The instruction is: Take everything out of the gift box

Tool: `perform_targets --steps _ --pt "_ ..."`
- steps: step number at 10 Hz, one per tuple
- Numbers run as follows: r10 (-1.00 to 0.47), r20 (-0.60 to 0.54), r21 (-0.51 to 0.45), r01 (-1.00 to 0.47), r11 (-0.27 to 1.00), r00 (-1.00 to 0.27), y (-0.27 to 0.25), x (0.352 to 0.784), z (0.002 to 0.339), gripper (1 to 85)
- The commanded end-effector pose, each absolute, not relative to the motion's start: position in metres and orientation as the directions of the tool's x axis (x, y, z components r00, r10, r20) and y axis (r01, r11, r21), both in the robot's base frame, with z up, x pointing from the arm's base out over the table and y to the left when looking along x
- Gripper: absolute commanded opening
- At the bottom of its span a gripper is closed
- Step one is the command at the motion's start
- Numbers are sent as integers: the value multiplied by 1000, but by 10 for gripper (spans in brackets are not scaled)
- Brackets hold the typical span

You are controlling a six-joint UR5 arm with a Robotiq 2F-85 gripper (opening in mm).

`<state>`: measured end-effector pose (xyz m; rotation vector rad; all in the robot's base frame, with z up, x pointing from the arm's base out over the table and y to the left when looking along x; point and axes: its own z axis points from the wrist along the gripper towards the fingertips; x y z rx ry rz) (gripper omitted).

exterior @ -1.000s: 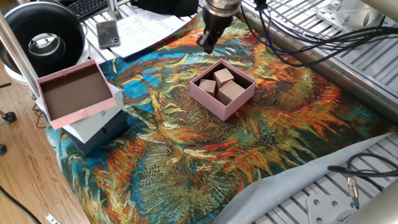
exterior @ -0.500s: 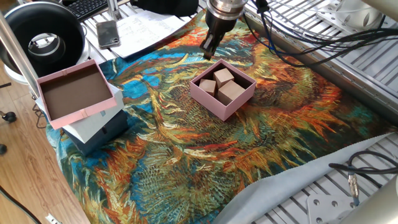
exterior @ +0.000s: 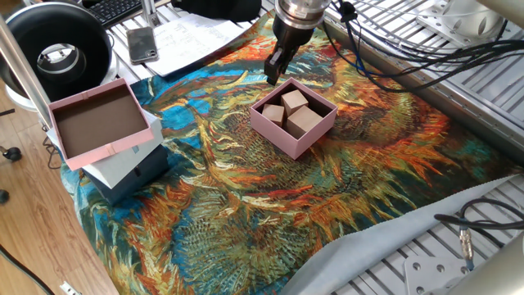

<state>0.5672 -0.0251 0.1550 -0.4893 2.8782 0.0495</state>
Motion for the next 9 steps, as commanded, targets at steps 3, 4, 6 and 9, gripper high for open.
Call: perform_targets --steps 3,4,6,9 --pt "-177 -276 61 -201 978 -945 -15 579 160 437" --pt "-163 -255 17 -173 985 -953 -29 576 159 437" --pt "-117 -211 -31 -113 993 -970 -47 567 156 353" --pt "-256 -165 -75 -247 966 -952 -53 558 154 557"
